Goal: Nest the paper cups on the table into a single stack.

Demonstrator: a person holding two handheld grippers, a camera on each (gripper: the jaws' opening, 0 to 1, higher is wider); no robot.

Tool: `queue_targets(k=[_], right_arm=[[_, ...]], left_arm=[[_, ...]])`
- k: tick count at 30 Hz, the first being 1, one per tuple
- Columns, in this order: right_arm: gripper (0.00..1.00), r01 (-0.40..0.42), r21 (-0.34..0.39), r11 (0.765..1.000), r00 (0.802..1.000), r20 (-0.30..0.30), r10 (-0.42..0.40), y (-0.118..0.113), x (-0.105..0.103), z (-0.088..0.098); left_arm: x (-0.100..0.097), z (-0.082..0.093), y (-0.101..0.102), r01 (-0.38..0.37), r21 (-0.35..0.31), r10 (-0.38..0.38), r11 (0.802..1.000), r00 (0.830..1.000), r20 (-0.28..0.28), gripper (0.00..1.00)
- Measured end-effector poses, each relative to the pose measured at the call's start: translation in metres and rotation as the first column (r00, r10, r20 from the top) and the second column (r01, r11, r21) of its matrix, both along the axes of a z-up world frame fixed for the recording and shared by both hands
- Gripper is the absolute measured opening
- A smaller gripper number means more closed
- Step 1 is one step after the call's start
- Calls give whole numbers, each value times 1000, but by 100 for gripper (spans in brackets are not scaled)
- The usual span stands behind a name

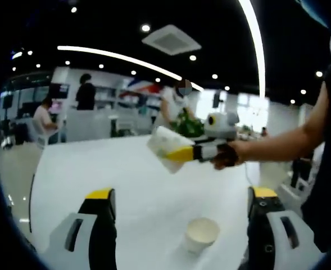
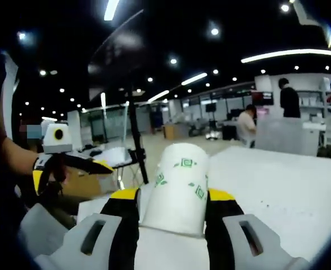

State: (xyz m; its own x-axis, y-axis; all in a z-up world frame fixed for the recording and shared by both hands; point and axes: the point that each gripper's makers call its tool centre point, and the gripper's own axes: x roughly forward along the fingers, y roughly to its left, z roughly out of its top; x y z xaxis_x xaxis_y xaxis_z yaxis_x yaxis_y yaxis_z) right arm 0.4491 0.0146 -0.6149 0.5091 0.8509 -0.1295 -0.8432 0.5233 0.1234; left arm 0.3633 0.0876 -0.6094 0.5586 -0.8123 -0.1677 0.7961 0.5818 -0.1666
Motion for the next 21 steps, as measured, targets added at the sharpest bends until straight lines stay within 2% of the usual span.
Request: queue_targets(k=[2, 6, 9, 13, 18, 21], right_arm=[[43, -36, 22, 999, 999, -9, 36, 4, -13, 7], [43, -84, 6, 996, 996, 0, 84, 9, -31, 13], [43, -116, 22, 993, 993, -8, 116, 13, -42, 20], [43, -175, 26, 984, 984, -20, 176, 18, -62, 27], [43, -229, 6, 973, 973, -29, 229, 22, -76, 28], [43, -259, 3, 966, 965, -29, 259, 24, -83, 32]], left_arm=[[1, 5, -2, 16, -3, -16, 1000, 1000, 7, 97], [1, 12, -6, 42, -11, -42, 999, 999, 15, 96], [1, 15, -7, 50, -9, -50, 999, 999, 22, 96], [-3, 24, -12, 98, -50, -98, 994, 995, 2, 94], [1, 32, -15, 146, -15, -145, 989, 989, 15, 93], [0, 38, -19, 201, 6, -201, 980, 979, 15, 92]])
